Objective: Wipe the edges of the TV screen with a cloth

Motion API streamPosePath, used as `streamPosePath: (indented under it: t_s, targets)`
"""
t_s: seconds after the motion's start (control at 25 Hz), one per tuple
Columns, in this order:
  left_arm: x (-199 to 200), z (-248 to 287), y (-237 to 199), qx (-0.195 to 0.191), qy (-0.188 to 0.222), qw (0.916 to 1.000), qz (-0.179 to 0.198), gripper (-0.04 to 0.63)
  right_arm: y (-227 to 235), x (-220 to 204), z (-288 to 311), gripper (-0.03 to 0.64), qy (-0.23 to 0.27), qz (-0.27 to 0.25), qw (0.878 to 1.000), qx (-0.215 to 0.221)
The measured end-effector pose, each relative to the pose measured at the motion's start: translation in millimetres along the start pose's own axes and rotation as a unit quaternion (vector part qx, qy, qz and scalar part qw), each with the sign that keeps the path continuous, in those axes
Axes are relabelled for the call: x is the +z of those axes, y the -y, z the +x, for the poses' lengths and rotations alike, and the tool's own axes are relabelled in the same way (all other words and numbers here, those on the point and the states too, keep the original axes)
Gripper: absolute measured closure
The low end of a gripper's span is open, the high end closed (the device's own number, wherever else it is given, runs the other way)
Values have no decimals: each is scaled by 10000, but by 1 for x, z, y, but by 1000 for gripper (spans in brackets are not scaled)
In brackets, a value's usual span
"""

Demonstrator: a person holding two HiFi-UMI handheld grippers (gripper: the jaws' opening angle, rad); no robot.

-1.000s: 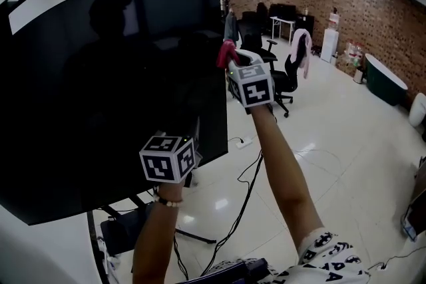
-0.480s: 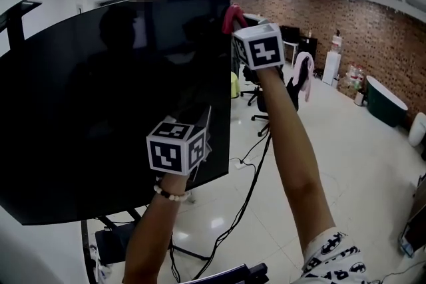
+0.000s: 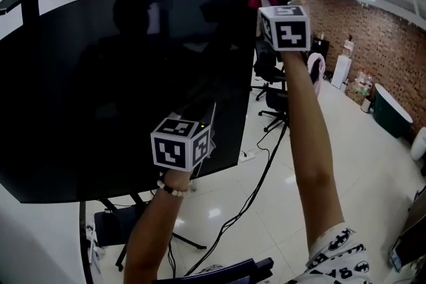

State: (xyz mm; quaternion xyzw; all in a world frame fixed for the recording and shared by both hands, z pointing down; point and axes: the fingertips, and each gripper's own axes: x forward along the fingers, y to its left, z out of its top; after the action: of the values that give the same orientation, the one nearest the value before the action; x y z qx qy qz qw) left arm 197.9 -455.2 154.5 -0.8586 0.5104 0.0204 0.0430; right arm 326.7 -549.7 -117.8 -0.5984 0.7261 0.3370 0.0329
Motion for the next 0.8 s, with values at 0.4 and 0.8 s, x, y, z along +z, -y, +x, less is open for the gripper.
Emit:
streamPosePath:
  t_s: [0.4,0.8]
  targets:
    - [-88,-121,-69,799,-176,9957,-430,599,-181,-57,-202,559,377,795,9860,1415]
    - [-248,-223,-70,1087,-1015,9796,-1349,600,-406,-190,-336,560,-1407,2762,8932,3256]
